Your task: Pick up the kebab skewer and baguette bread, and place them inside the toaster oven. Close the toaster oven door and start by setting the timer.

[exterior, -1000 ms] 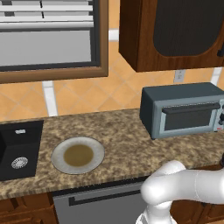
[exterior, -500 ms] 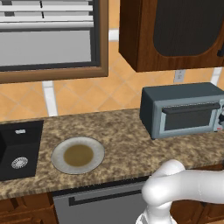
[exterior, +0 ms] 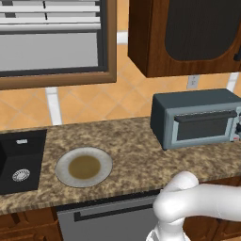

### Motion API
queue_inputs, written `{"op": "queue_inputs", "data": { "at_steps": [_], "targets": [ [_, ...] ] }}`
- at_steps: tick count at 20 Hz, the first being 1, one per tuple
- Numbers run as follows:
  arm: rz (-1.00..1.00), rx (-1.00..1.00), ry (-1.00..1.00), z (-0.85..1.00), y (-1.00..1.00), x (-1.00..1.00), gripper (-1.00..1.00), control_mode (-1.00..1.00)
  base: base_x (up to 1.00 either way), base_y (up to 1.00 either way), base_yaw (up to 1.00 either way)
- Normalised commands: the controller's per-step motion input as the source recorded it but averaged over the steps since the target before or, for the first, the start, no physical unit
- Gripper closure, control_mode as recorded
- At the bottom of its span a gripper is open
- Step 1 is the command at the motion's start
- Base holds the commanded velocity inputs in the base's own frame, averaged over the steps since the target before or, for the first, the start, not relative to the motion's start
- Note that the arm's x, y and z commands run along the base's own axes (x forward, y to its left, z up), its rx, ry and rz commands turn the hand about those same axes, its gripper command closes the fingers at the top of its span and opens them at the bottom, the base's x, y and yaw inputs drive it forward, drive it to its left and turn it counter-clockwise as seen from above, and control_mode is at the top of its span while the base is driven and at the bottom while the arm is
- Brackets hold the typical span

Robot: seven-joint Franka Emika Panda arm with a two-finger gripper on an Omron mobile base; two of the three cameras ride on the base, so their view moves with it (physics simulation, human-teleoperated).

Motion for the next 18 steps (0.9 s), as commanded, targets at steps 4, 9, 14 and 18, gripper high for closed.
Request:
{"op": "queue_inputs", "data": {
  "at_steps": [4, 9, 14, 18],
  "targets": [
    [0.0, 0.02, -0.02, -0.02, -0.13, 0.08, -1.0, -1.0, 0.0, 0.0, 0.0],
    [0.0, 0.02, -0.01, -0.01, -0.08, 0.1, -1.0, -1.0, 0.0, 0.0, 0.0],
    [0.0, 0.02, -0.02, 0.0, -0.11, 0.09, -1.0, -1.0, 0.0, 0.0, 0.0],
    [0.0, 0.03, -0.02, 0.0, -0.11, 0.14, -1.0, -1.0, 0.0, 0.0, 0.0]
  ]
}}
